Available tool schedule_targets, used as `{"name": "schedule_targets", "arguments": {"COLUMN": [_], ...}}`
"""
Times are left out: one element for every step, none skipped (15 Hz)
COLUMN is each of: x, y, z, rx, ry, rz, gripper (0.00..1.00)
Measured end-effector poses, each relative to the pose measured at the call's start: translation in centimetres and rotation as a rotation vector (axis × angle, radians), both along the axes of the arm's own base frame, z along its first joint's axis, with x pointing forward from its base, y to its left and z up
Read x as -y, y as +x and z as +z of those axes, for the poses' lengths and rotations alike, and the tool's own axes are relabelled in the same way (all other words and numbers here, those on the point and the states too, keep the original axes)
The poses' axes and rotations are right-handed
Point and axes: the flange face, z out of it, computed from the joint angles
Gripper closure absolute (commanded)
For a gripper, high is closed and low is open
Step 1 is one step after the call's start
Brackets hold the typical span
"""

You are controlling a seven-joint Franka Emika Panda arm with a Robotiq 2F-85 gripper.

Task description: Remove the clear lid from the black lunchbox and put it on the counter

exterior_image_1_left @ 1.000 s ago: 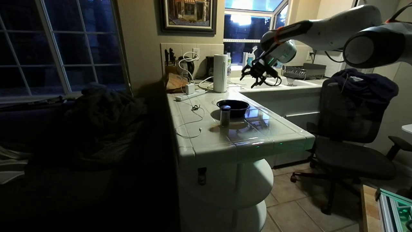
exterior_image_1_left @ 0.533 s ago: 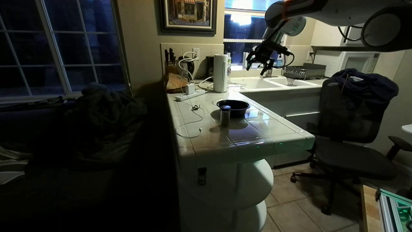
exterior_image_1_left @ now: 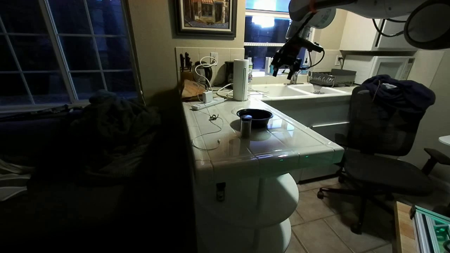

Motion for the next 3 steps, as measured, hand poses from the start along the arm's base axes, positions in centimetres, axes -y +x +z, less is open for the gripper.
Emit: {"name": "schedule_targets", "arguments": {"x": [0.03,0.04,0.04], "y": [-0.02,-0.02,-0.02], "z": [-0.05,-0.06,-0.06], "rx": [0.0,0.0,0.0], "ry": [0.0,0.0,0.0], "rz": [0.003,0.004,0.004], "gripper": [0.0,0.0,0.0]}}
